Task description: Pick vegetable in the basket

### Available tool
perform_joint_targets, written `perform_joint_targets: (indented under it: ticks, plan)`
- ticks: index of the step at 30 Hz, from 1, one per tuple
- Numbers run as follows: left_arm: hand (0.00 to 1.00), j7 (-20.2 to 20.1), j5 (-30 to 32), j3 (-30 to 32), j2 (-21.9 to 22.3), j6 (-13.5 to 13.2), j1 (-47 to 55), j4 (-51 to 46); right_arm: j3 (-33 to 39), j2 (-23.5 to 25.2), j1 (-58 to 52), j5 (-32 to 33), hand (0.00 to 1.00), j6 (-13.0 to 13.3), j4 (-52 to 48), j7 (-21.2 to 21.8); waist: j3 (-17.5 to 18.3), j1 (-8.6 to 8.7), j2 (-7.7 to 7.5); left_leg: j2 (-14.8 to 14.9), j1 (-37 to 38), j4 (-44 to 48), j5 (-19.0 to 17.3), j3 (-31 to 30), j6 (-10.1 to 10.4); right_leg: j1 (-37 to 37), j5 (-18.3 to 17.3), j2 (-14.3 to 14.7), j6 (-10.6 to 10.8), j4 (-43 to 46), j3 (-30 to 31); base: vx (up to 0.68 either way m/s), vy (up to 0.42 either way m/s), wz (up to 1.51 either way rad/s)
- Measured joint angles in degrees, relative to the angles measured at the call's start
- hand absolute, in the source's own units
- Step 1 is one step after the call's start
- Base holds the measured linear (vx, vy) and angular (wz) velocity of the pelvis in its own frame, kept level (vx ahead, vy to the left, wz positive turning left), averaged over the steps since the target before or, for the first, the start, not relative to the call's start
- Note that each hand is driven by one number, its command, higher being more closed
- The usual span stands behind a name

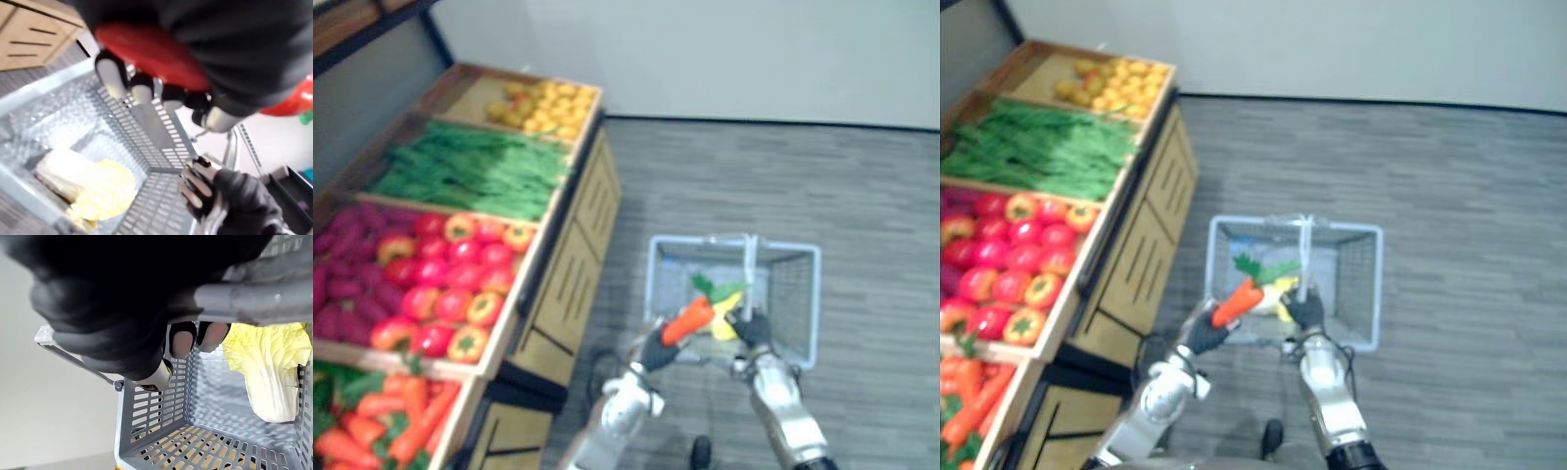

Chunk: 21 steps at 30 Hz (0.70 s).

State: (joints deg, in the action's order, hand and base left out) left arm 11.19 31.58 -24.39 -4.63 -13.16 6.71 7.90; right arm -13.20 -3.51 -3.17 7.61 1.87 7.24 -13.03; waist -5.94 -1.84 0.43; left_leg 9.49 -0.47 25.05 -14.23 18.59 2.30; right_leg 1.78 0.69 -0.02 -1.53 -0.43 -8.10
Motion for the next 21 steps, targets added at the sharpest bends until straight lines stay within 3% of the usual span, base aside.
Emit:
perform_joint_targets:
  ticks: [1, 2, 3, 6, 8, 10, 11, 15, 21]
  plan:
    - [1.00, 0.11, 0.01, -0.51, 0.23, 0.01, -0.17, 0.44, -0.95, -0.05, -0.03, 0.39, 1.00, 0.00, 0.13, 0.19, 0.02, 0.29, 0.05, -1.89, -0.34, -1.74, -0.25, -6.33, -0.26, 0.11, 0.01, 0.12, 0.02, 0.54, 1.44, -0.03, 0.034, -0.82]
    - [1.00, 0.28, 0.03, -1.03, 0.60, 0.01, -0.56, 0.99, -1.20, -0.08, -0.27, 1.19, 1.00, 0.01, 0.13, 0.73, 0.12, 0.38, 0.21, -2.32, -0.28, -4.70, 0.42, -8.59, -0.37, 0.23, 0.13, 0.35, 0.21, 0.75, 2.21, -0.05, 0.069, -0.62]
    - [1.00, 0.65, 0.15, -1.92, 1.15, 0.03, -1.30, 1.95, -1.29, -0.20, -0.35, 2.36, 1.00, 0.01, 0.14, 1.77, 0.28, 0.65, 0.55, -1.75, -0.41, -8.66, 3.13, -8.63, -0.31, 0.46, 0.32, 1.15, 0.55, 0.70, 2.56, -0.06, 0.079, -0.34]
    - [1.00, 1.37, 0.87, -4.75, 1.65, 1.00, -4.30, 6.91, -2.72, -0.32, -0.59, 5.64, 1.00, 0.01, -0.97, 2.73, 0.49, 2.00, 0.26, -2.01, 1.39, -15.98, 2.30, -8.19, 0.92, 1.85, 1.58, 0.94, 1.86, -0.16, 2.01, -0.06, 0.159, 0.12]
    - [1.00, 1.73, 1.05, -5.71, 1.60, 1.61, -5.28, 9.51, -3.94, -0.23, -0.96, 7.72, 1.00, 0.00, -1.26, 3.73, 0.67, 1.42, -0.72, -2.97, 1.80, -17.56, 2.96, -7.20, 1.02, 1.65, 3.38, 0.21, 2.40, -2.25, 2.95, -0.05, 0.157, -0.11]
    - [1.00, 2.02, 1.26, -6.28, 1.56, 1.79, -5.47, 10.00, -4.44, -1.05, -2.31, 9.43, 1.00, -0.01, -1.97, 4.55, 0.67, 1.24, -0.71, -4.04, 3.15, -18.02, 3.21, -6.27, 0.69, -0.13, 4.76, -0.60, 3.09, -4.59, 4.25, -0.03, 0.157, -0.25]
    - [0.00, 2.15, 1.78, -6.69, 1.55, 1.82, -5.72, 10.47, -4.81, -1.71, -3.33, 11.50, 1.00, -0.01, -2.70, 5.30, 0.68, 1.32, -0.66, -4.59, 3.67, -18.06, 3.25, -5.38, 0.65, -0.93, 5.43, -1.11, 3.57, -5.73, 5.05, -0.03, 0.135, -0.23]
    - [0.00, 2.17, 4.54, -8.59, 0.96, 2.17, -9.98, 14.08, -5.30, -4.03, -5.98, 17.18, 1.00, 0.00, -6.46, 6.68, 0.71, 1.76, -0.71, -5.82, 3.74, -18.86, 3.74, -5.18, -0.13, -0.41, 6.12, -2.17, 4.02, -5.75, 5.52, -0.04, 0.063, -0.06]
    - [0.00, 1.78, 5.73, -9.07, -0.14, 4.09, -12.72, 17.02, -5.48, -5.22, -6.39, 18.29, 1.00, 0.01, -7.09, 8.52, 0.72, 1.99, -1.00, -6.32, 3.69, -19.65, 4.56, -5.18, -0.71, 0.04, 7.02, -2.53, 3.88, -6.10, 5.57, -0.06, 0.003, -0.01]
